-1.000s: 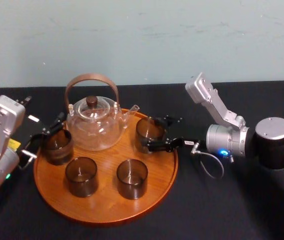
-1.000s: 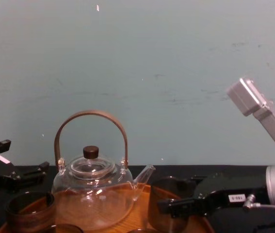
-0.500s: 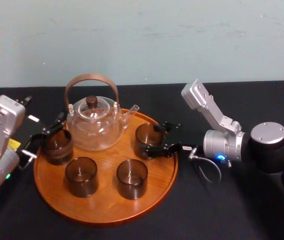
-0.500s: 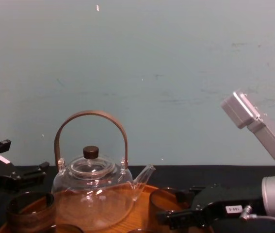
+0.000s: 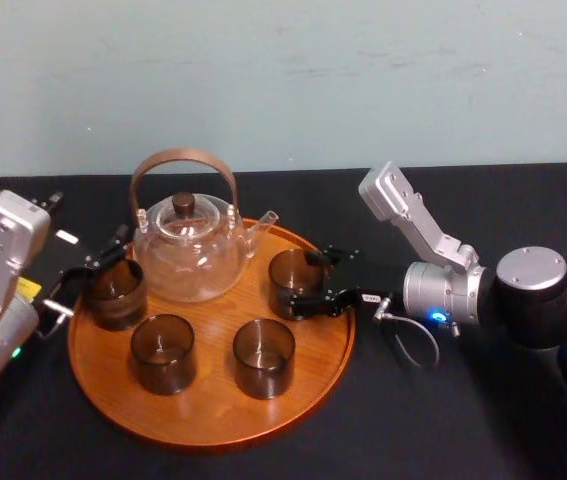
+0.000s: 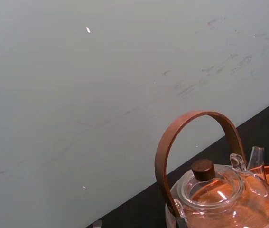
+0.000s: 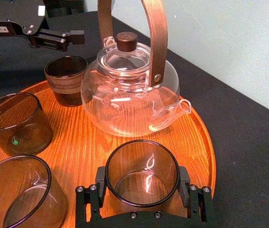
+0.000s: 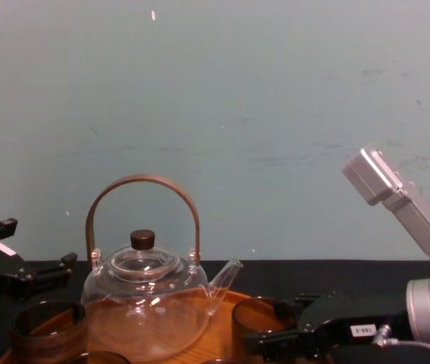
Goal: Pick up the glass from the table and place it on the tray.
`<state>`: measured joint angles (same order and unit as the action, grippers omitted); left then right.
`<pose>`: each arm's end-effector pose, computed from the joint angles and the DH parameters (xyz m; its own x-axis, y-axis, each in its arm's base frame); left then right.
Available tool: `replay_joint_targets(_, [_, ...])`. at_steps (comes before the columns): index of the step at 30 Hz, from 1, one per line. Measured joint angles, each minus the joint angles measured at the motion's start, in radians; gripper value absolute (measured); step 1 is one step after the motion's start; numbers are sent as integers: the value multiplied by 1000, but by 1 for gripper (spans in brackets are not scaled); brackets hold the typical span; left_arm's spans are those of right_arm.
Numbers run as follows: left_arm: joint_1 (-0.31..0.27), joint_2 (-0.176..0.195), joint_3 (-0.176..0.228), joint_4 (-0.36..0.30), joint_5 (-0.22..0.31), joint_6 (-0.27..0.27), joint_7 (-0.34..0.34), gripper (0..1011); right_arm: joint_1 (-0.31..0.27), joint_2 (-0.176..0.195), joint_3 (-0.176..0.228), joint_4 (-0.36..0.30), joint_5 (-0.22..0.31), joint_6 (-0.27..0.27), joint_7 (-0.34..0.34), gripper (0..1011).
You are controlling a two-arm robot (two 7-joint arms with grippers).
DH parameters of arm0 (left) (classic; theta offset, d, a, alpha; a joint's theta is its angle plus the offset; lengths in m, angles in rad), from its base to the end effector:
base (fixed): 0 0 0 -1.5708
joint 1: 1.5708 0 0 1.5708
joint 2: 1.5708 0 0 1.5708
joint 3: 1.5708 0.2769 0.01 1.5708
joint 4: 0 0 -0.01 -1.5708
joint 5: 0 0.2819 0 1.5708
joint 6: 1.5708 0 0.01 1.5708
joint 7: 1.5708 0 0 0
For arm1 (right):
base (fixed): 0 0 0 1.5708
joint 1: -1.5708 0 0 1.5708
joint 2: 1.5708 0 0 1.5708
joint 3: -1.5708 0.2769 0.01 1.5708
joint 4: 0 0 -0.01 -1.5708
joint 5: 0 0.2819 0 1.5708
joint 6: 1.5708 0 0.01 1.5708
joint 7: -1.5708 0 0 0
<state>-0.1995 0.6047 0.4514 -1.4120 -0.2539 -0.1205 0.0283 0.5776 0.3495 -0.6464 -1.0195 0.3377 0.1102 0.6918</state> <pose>0.3305 0.0823 -0.2866 0.2923 0.8803 0.3738 -0.9553 0.2873 0.0703 0.4227 -0.0070 -0.2794 0.8513 -0.5246 0.0133 0.4877 0.7815 -0.3892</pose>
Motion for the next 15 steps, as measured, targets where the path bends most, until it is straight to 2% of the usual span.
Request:
replay_joint_targets(7, [0,0,0,0,0,0,0,1001,-1,1,-1,0,-1,3,0,903])
replay_joint_targets(12, [0,0,0,0,0,0,0,1001,-2,1,-3,1,-4,7,0,990])
replay_joint_targets(15, [0,0,0,0,0,0,0,1001,-2,2,-2,1,-4,7,0,1002])
